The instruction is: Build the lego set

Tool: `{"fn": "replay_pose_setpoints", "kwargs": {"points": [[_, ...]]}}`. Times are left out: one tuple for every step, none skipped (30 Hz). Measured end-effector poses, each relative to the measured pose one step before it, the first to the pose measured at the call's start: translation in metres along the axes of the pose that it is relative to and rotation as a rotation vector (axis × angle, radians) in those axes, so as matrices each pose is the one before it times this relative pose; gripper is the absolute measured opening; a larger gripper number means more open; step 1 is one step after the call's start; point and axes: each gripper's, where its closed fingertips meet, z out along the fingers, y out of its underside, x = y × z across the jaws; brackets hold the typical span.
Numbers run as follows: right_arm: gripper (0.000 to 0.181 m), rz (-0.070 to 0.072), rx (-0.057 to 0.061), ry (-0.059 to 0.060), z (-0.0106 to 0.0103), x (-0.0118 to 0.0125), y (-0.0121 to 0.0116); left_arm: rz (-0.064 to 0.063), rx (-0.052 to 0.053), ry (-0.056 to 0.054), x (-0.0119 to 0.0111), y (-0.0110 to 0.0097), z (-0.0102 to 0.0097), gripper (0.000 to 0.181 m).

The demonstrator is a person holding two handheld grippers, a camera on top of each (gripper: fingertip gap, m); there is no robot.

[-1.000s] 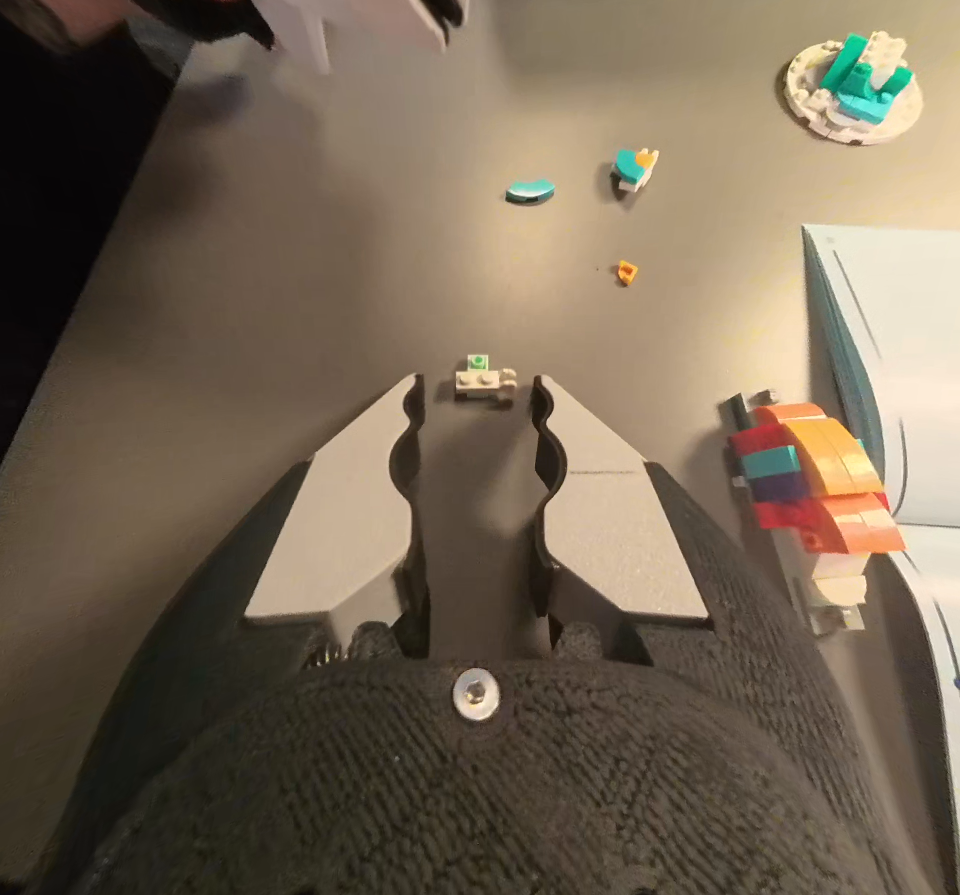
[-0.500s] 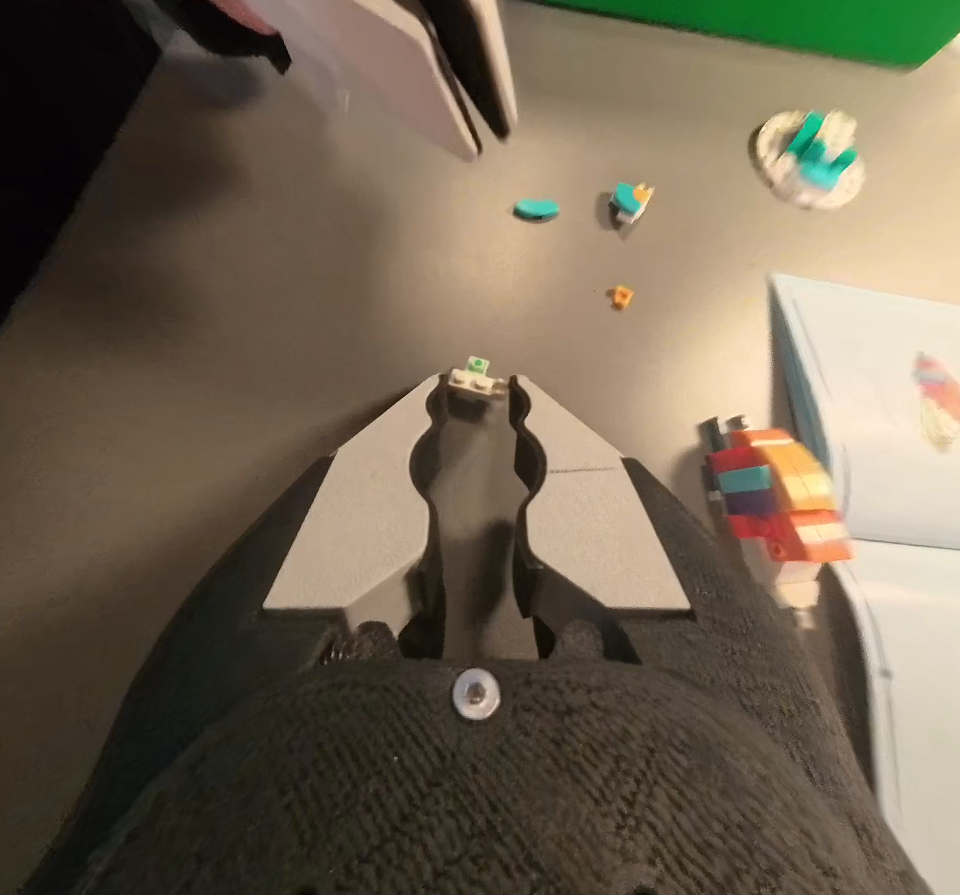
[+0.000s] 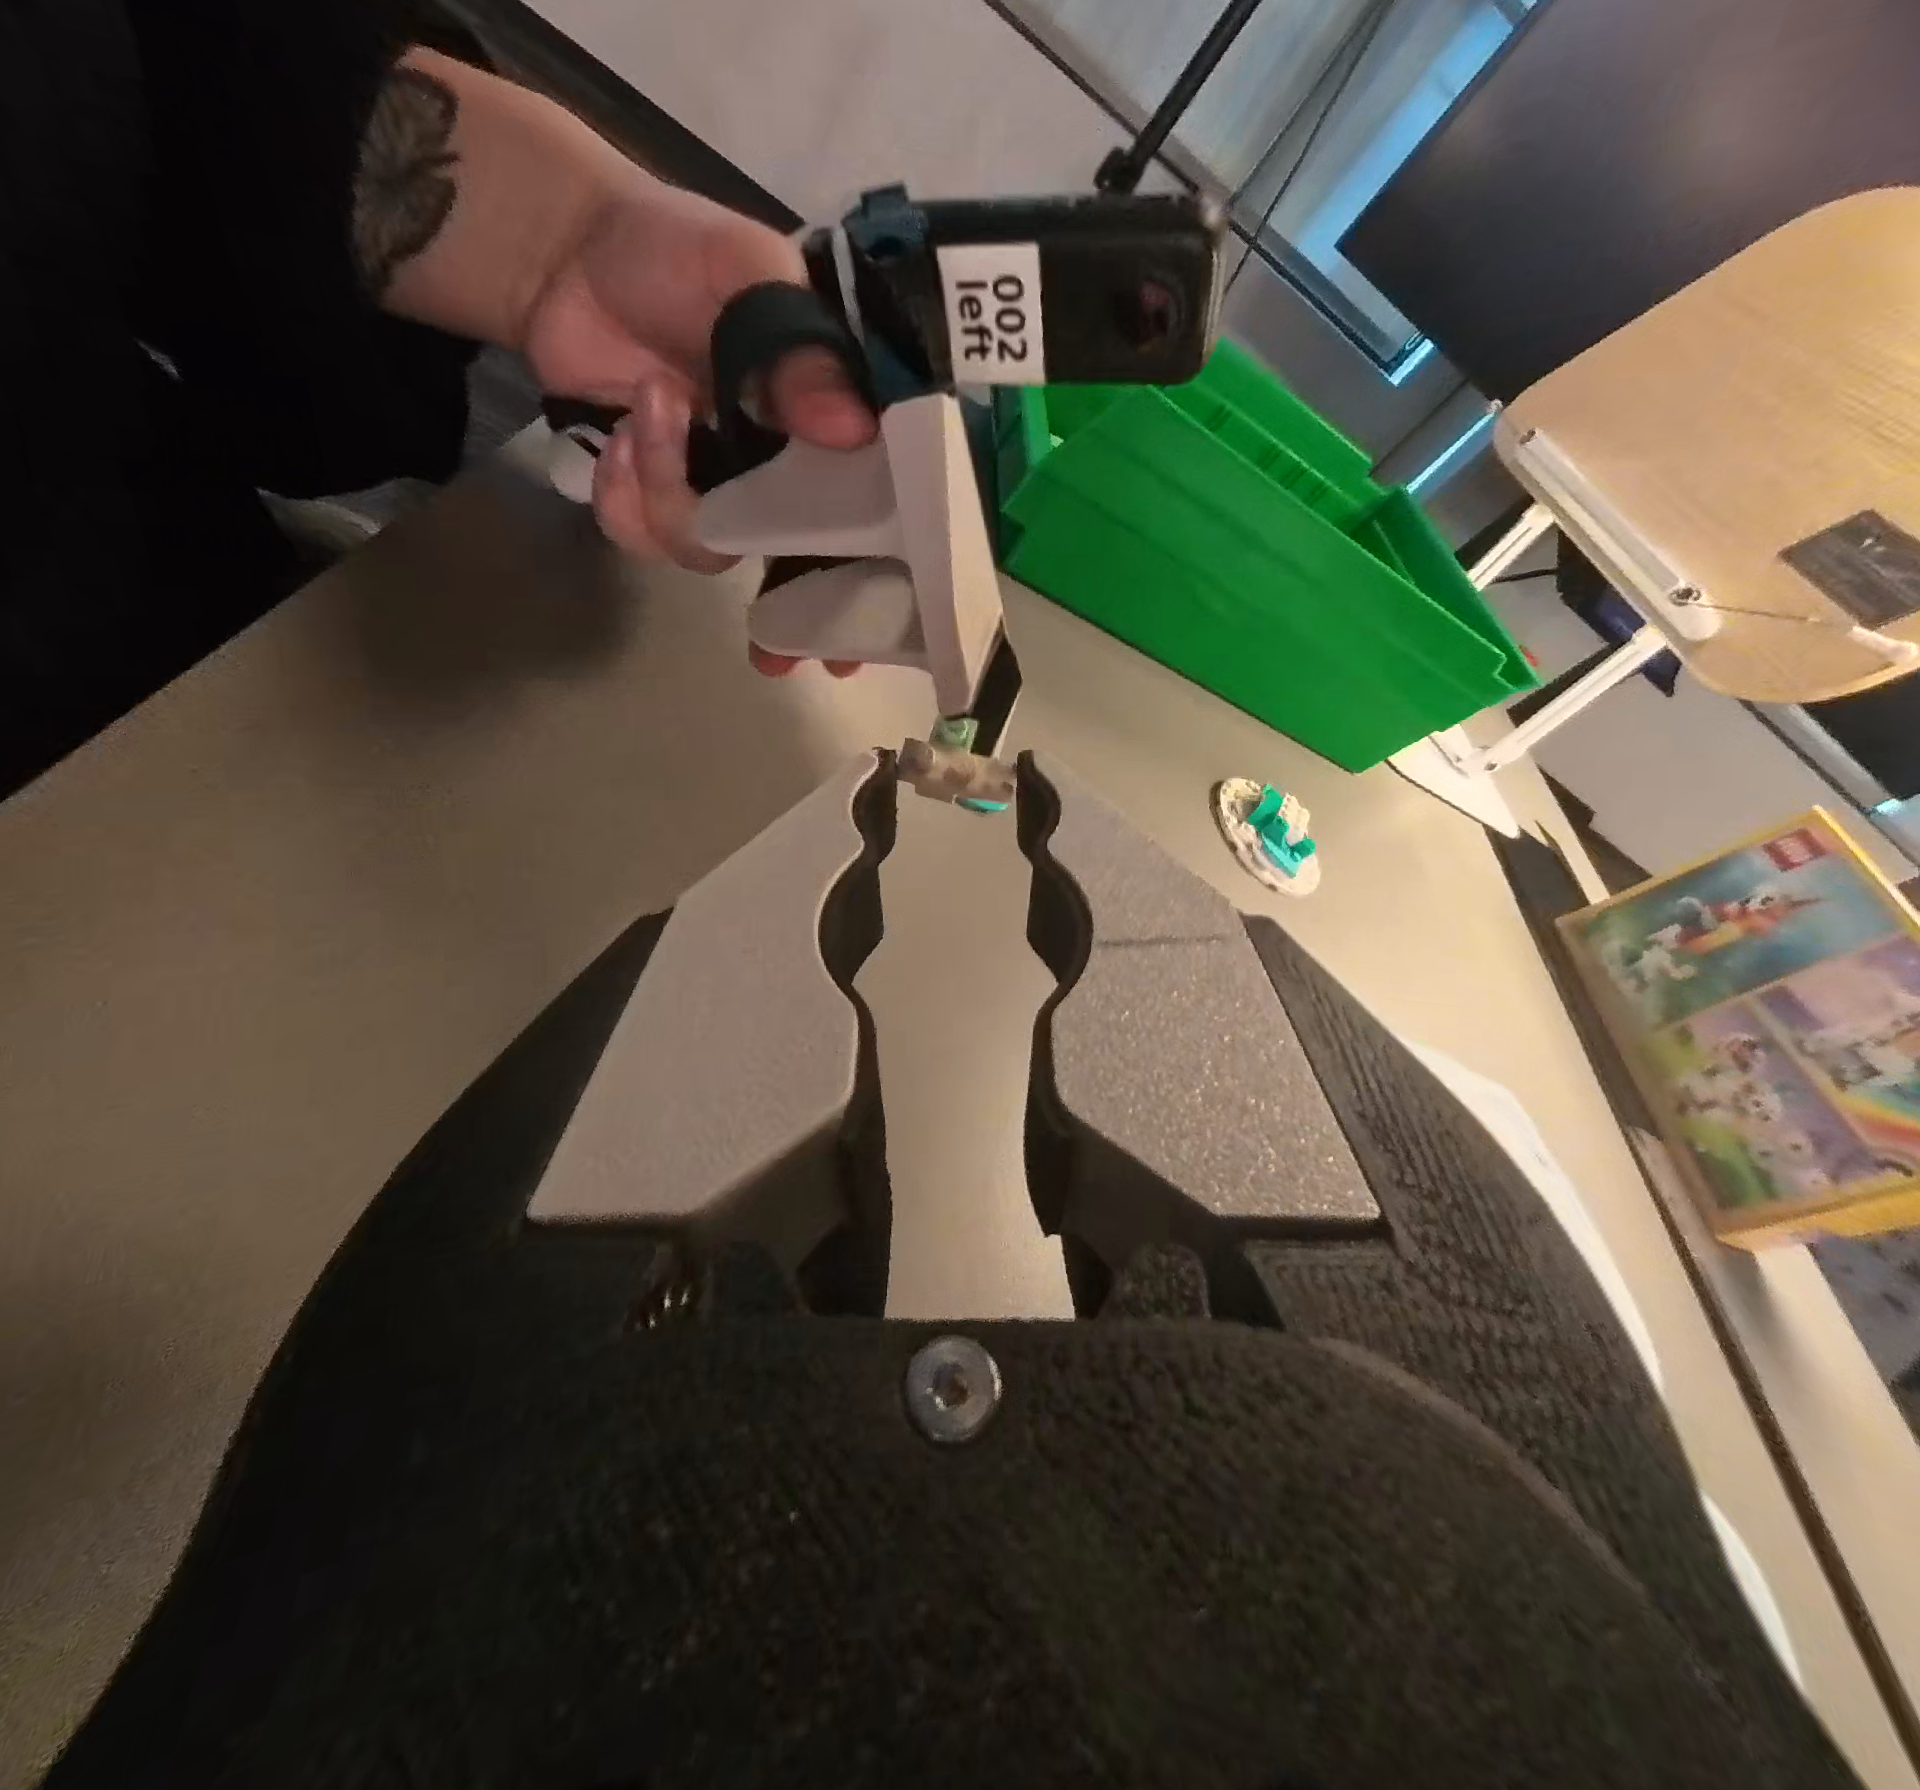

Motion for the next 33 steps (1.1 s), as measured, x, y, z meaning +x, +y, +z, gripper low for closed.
{"fn": "replay_pose_setpoints", "kwargs": {"points": [[0.021,-0.0089,0.0014,-0.0013,-0.00005,-0.00083,-0.00097,-0.0124,-0.0028,0.0062,-0.0005,0.00081,-0.00056,0.005],[0.021,-0.0059,-0.0003,-0.0018,0.00015,-0.00085,-0.00068,-0.0036,-0.0032,0.0055,-0.00007,0.00068,-0.00057,0.005],[0.021,-0.0066,-0.0041,-0.0015,0.00044,-0.00086,-0.00002,-0.0039,-0.0069,0.0005,-0.0005,0.00117,-0.00049,0.005],[0.021,-0.0063,-0.0053,-0.001,0.00059,-0.00079,0.0002,0.0038,-0.0067,-0.0037,-0.00069,0.00091,-0.0007,0.004],[0.022,-0.0033,-0.0031,0.0007,0.00073,-0.00064,0.00009,0.0059,-0.0058,-0.0047,-0.00056,0.00049,-0.00086,0.004],[0.022,0.0051,0.0022,0.0001,0.00069,-0.00039,-0.00025,0.0106,-0.0058,-0.0031,-0.00011,0.00039,-0.00092,0.004],[0.022,0.0251,0.0102,0.0006,0.00042,0.00043,-0.00105,0.0176,0.0058,-0.0015,0.0006,-0.00128,-0.00094,0.003],[0.022,0.0581,0.0207,-0.0009,0.00011,0.00174,-0.00202,0.0173,0.0163,-0.001,0.00101,-0.00272,-0.00077,0.003],[0.022,0.097,0.0309,-0.0126,-0.00042,0.0023,-0.00302,0.0243,0.0114,-0.0216,-0.00192,-0.00178,-0.00076,0.002],[0.028,0.1244,0.032,-0.024,-0.0011,0.00292,-0.00333,0.0352,0.0051,-0.0215,-0.00174,-0.00086,-0.00064,0.002],[0.028,0.1333,0.0201,-0.0144,-0.00119,0.00516,-0.00155,0.0397,0.0073,-0.0133,-0.00002,-0.00097,-0.00024,0.002],[0.027,0.1166,0.0047,-0.0215,-0.00094,0.00377,0.00046,0.0348,0.0071,-0.0231,-0.00124,-0.00105,-0.00003,0.001],[0.027,0.088,0.0009,-0.0296,-0.00082,0.00081,0.00114,0.036,0.0015,-0.0223,-0.0011,-0.00049,0.00019,0.0],[0.023,0.0639,0.0025,-0.0176,-0.00053,0.00097,0.00082,0.0304,0.0006,-0.0142,-0.00012,-0.00043,0.00034,0.0],[0.019,0.0431,0.0011,-0.0095,-0.00012,0.00098,0.00059,0.0236,0.0023,-0.0077,0.00058,-0.00088,0.00033,0.0],[0.014,0.0168,-0.0037,-0.0074,0.00007,0.00013,0.00073,0.0191,0.005,-0.0089,-0.00002,-0.00123,0.00025,0.0],[0.011,-0.0146,-0.0013,0.0078,0.00005,0.00083,0.00019,0.0126,0.0009,-0.0125,-0.00109,-0.00066,0.00001,0.0],[0.007,-0.0321,-0.0044,0.0124,0.00019,0.00025,0.00043,0.0084,-0.0018,-0.0109,-0.00138,-0.00014,0.00012,0.0],[0.005,-0.0349,-0.0104,0.0088,0.00035,-0.00069,0.00103,0.0046,-0.0028,-0.0036,-0.00052,0.00041,0.00037,0.0],[0.004,-0.0379,-0.0094,0.0131,0.00029,-0.00009,0.00074,0.0013,0.0004,-0.0014,-0.0002,-0.00003,0.0003,0.0],[0.005,-0.0448,-0.0068,0.0162,0.00001,0.00029,0.00048,0.0002,0.0028,-0.0019,-0.00027,-0.00017,0.00039,0.0],[0.005,-0.049,-0.0046,0.0166,-0.00009,0.00016,0.00027,0.002,0.0036,-0.0034,-0.0004,-0.00026,0.0003,0.0],[0.005,-0.049,-0.0016,0.0207,-0.00028,0.00076,-0.00048,0.0048,-0.0011,-0.0049,-0.00047,0.00023,0.00025,0.0],[0.005,-0.0456,0.0008,0.0227,-0.00035,0.00097,-0.00093,0.0067,-0.0042,-0.0069,-0.00081,0.00079,0.00043,0.0],[0.005,-0.0392,-0.0028,0.0166,-0.00012,0.00045,-0.00055,0.0052,-0.0036,-0.004,-0.00023,0.00061,0.00047,0.0],[0.004,-0.0324,-0.0062,0.0097,0.00019,-0.0004,0.00005,0.0018,-0.001,-0.0015,-0.0001,0.00013,0.00023,0.0],[0.003,-0.026,-0.0062,0.0084,0.00033,-0.00029,0.00017,-0.0013,-0.0007,0.0005,-0.0002,0.0001,-0.00006,0.0],[0.003,-0.021,-0.0058,0.0084,0.00044,-0.00012,0.00033,-0.0016,0.0007,0.0022,-0.00024,0.0,-0.00025,0.0],[0.003,-0.0144,-0.0072,0.0054,0.00041,-0.00016,0.00058,-0.0011,0.0007,0.0015,-0.00037,0.00035,-0.00014,0.0],[0.003,-0.0092,-0.0091,0.0018,0.00036,-0.00035,0.00099,-0.0022,-0.0017,0.0002,-0.00043,0.00089,0.00011,0.0],[0.004,-0.007,-0.0086,0.0008,0.00026,-0.00032,0.00114,-0.003,0.0003,0.0003,-0.00048,0.00079,0.00005,0.0],[0.004,-0.0039,-0.005,0.0011,0.00024,-0.00031,0.00064,-0.0043,0.003,0.0026,0.00003,0.00039,0.00005,0.0],[0.005,-0.0019,-0.0055,0.0004,0.00027,-0.00031,0.00087,-0.0055,0.0028,0.0081,0.00079,0.00024,-0.00007,0.0]]}}
